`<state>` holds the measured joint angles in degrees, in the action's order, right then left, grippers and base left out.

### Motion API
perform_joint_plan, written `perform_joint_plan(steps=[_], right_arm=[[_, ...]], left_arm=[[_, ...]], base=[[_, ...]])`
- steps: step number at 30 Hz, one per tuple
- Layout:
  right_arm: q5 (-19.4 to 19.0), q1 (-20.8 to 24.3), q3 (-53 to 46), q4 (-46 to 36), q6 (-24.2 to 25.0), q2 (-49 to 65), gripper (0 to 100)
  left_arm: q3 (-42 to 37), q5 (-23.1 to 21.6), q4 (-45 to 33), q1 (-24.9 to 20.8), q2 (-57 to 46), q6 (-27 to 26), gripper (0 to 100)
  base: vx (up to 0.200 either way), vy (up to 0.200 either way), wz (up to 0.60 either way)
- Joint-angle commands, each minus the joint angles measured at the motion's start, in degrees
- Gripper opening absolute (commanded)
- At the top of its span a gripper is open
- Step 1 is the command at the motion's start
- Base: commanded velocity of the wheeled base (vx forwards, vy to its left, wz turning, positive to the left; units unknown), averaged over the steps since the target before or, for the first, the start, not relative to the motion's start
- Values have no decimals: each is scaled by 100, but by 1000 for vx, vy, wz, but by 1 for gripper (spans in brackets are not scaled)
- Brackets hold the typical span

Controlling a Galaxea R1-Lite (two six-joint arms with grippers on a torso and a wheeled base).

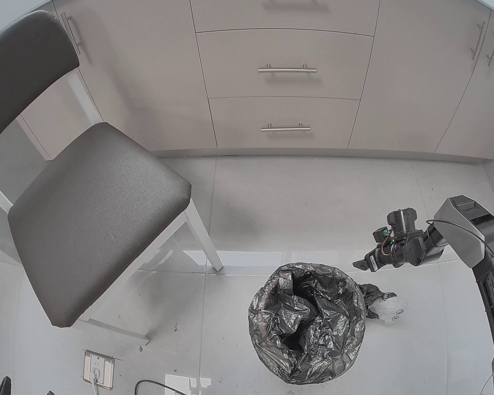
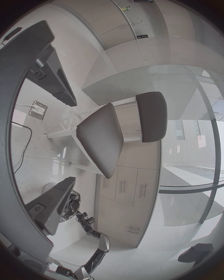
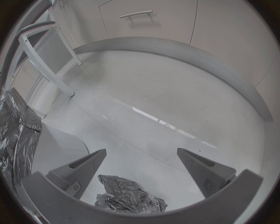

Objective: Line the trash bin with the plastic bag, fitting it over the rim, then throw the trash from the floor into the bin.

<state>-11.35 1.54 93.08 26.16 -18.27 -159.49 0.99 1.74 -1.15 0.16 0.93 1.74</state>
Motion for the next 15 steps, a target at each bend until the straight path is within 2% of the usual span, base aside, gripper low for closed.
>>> perform_joint_plan(steps=[1, 15], right_arm=[[-43, 13, 70, 3, -1, -47, 100], [-60, 110, -369, -58, -27, 269, 100]], left_arm=[[-55, 1, 0, 2, -93, 1, 100], [-55, 1, 0, 2, -93, 1, 100]], base=[[0, 0, 0], [0, 0, 0]])
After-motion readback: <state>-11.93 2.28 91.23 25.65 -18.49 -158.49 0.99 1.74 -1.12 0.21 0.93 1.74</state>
